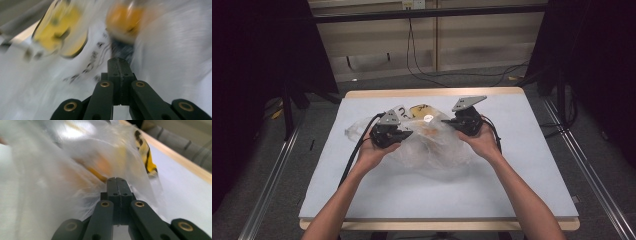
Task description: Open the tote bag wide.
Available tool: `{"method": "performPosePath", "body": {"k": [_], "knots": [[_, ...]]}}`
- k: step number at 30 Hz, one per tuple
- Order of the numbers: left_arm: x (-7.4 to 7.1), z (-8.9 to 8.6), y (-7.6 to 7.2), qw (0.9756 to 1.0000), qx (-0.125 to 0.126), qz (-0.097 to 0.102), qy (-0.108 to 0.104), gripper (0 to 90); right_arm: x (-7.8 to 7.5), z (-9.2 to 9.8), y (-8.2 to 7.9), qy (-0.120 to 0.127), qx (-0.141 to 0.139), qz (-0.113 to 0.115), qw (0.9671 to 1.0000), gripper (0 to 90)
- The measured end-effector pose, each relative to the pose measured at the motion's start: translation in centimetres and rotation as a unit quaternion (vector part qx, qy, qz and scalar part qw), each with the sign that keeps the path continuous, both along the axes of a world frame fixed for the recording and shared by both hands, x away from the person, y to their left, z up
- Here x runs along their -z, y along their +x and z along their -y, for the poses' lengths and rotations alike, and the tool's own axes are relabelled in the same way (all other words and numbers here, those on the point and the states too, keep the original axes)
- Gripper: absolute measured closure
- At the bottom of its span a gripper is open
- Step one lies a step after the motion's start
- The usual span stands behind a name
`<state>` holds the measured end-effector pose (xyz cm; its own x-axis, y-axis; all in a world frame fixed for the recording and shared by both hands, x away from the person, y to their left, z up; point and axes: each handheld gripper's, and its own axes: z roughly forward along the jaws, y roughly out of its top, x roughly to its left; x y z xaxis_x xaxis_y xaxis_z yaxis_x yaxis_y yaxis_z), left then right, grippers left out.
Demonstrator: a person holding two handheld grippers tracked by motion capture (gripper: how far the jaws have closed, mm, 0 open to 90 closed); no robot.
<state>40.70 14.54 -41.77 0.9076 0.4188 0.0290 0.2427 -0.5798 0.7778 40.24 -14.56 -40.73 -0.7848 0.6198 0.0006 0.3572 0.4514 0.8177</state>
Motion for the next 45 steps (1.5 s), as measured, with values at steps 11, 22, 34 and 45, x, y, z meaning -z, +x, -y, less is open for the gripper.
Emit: {"method": "performPosePath", "body": {"k": [11,22,34,45], "knots": [[4.1,-0.3,1.1,0.9972,0.015,-0.039,0.061,90.0,5.5,0.9,2.3,-0.037,0.01,-0.072,0.9966,90.0],[5.5,-4.1,-1.6,0.9941,0.031,-0.048,0.092,90.0,7.6,5.2,1.2,-0.06,0.053,-0.081,0.9935,90.0],[5.0,-7.5,-3.4,0.9904,0.027,-0.038,0.13,90.0,7.1,7.9,0.1,-0.124,0.071,-0.059,0.988,90.0],[5.0,-8.1,-4.4,0.9958,0.01,-0.054,0.074,90.0,7.1,9.3,-0.3,-0.066,0.095,-0.063,0.9913,90.0]]}}
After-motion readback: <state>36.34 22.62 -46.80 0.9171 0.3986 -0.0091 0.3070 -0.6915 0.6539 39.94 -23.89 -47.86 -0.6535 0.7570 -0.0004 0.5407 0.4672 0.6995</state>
